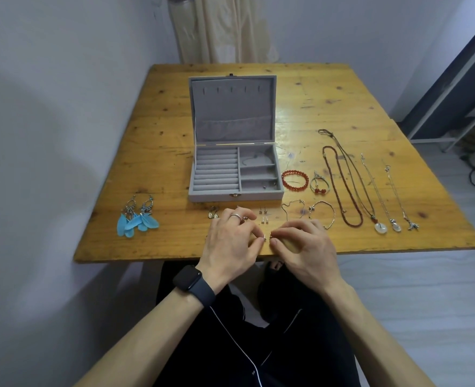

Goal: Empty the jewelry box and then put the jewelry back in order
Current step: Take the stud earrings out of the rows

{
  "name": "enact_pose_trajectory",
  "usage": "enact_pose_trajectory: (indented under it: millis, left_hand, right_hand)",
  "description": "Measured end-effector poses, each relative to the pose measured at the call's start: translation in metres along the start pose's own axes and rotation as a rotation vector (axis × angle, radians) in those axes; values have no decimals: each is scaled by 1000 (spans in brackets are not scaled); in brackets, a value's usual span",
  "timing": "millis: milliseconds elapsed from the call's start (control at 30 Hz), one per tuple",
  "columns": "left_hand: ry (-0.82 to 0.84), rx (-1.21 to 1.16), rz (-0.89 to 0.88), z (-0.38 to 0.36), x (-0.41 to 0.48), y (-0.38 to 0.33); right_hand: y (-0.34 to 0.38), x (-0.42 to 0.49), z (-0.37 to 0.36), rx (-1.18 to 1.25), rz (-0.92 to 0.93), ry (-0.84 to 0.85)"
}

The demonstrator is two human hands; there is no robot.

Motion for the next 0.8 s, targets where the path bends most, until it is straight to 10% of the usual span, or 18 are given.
enact_pose_trajectory:
  millis: [800]
  left_hand:
    - [-42,58,-21,3,1,-3]
  right_hand:
    - [0,1,-1,16,-7,-4]
Point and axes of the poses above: each hand's wrist, its own x-axis towards the middle knuckle, its own z-axis out of the back of the hand, y = z × x, the point moved 7 cm from there along x, towards the middle knuckle, and after that the axes turned 11 degrees about x, right-handed, at the moved point
